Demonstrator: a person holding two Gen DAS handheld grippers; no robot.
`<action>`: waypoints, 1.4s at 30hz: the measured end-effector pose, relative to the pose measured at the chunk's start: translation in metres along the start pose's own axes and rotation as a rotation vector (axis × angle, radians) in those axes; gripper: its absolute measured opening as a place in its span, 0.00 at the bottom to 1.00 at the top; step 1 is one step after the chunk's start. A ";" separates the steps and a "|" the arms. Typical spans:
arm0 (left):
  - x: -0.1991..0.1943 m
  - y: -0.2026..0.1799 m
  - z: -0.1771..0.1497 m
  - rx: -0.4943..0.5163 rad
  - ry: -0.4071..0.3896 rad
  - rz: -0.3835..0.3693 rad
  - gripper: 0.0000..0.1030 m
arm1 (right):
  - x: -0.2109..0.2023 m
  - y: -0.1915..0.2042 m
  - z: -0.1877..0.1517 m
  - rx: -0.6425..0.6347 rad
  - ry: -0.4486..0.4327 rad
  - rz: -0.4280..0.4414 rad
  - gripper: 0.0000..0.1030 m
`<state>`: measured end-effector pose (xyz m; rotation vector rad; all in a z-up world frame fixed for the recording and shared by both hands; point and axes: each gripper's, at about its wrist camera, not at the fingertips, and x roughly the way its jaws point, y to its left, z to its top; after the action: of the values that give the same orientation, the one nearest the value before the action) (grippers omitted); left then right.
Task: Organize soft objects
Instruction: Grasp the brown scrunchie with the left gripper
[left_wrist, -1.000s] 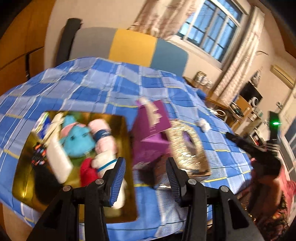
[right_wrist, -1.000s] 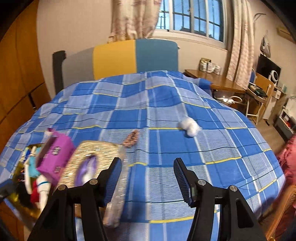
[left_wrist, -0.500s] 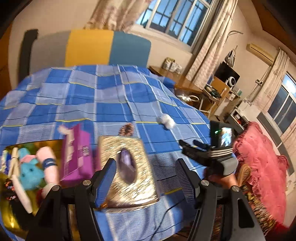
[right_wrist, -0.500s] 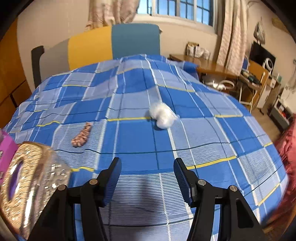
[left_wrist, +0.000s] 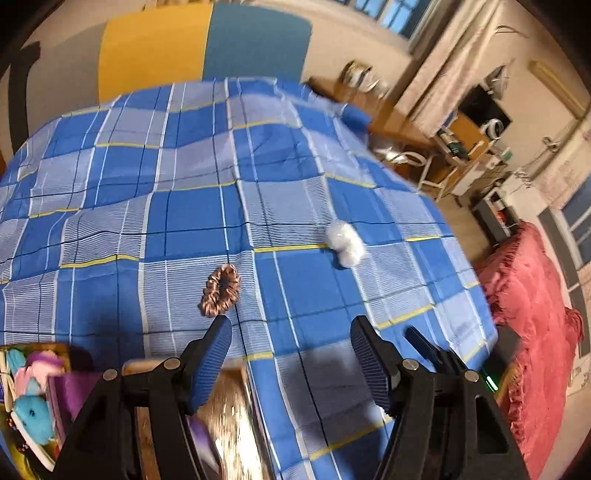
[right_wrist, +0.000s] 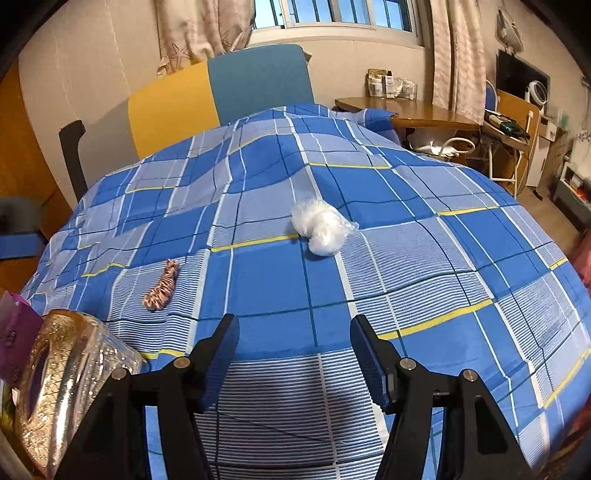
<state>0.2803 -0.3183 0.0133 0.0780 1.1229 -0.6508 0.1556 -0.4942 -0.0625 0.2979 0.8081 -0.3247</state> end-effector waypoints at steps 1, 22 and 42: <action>0.014 -0.001 0.007 0.007 0.029 0.013 0.66 | -0.001 0.000 0.001 0.001 0.000 0.001 0.62; 0.164 0.063 0.054 -0.203 0.360 0.097 0.64 | 0.005 -0.015 0.002 0.122 0.093 0.069 0.62; 0.172 0.063 0.042 -0.165 0.338 0.095 0.13 | 0.014 -0.039 0.006 0.211 0.109 0.030 0.62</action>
<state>0.3939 -0.3596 -0.1311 0.1013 1.4862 -0.4677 0.1536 -0.5339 -0.0744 0.5285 0.8768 -0.3688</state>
